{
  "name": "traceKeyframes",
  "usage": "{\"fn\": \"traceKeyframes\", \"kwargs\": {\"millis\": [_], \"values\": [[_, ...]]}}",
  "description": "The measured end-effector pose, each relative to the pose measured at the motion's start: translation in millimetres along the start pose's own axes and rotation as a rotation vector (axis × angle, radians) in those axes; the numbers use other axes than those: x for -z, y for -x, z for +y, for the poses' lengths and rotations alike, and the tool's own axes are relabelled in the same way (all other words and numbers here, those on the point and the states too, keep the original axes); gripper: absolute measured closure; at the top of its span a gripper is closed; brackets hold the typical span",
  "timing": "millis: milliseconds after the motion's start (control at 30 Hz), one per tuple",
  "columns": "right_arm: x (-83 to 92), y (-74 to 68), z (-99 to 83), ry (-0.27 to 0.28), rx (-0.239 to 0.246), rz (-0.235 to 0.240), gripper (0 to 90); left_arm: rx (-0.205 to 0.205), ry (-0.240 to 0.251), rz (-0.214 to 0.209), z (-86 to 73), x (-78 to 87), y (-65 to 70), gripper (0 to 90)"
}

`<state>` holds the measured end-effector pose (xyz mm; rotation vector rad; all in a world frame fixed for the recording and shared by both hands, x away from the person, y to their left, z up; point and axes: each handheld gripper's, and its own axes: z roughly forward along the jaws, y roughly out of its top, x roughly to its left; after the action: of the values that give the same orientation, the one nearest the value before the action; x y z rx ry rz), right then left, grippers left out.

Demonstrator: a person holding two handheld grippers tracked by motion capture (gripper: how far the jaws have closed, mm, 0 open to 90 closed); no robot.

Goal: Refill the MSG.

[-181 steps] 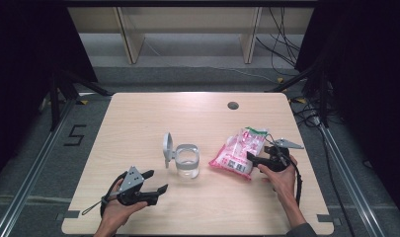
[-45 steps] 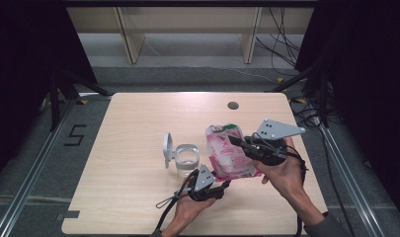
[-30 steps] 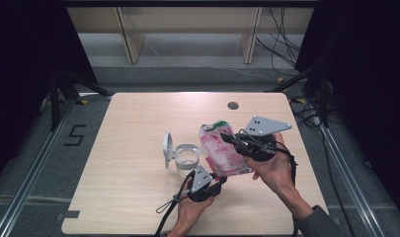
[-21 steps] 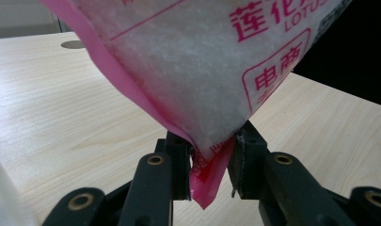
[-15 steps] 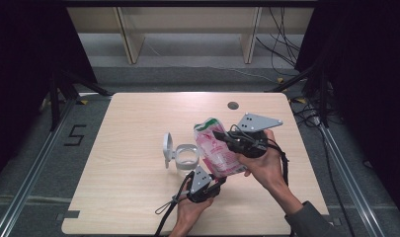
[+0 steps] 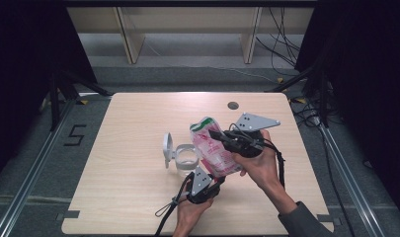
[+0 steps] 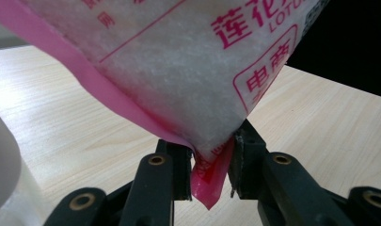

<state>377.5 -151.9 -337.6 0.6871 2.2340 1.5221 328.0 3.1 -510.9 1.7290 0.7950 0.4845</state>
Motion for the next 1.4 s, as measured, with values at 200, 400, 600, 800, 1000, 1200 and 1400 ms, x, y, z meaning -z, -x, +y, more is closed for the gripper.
{"fn": "traceKeyframes", "kwargs": {"millis": [200,400,600,800,1000,1200,1400], "values": [[-7.7,0.3,1.1,-0.026,-0.001,0.014,90.0,0.005,0.006,-0.031,-1.2,-4.5,3.4,72.7],[-14.8,4.0,5.4,-0.058,0.011,0.011,90.0,0.027,0.023,-0.025,-2.2,-7.1,4.3,72.9],[-23.3,4.4,8.6,-0.088,0.011,0.024,90.0,0.017,0.04,-0.027,-2.5,-8.8,6.1,73.3],[-30.2,3.6,11.4,-0.113,0.024,0.024,90.0,0.027,0.034,-0.039,-1.8,-7.5,6.9,73.5],[-34.7,4.2,13.3,-0.128,0.014,0.037,90.0,0.02,0.039,-0.044,-0.5,-7.2,9.0,73.8],[-39.5,5.1,14.6,-0.146,0.036,0.032,90.0,0.029,0.042,-0.054,-1.1,-9.4,9.1,73.9],[-44.4,4.1,14.7,-0.167,0.033,0.039,90.0,0.031,0.039,-0.053,-1.4,-10.3,10.2,74.0]]}}
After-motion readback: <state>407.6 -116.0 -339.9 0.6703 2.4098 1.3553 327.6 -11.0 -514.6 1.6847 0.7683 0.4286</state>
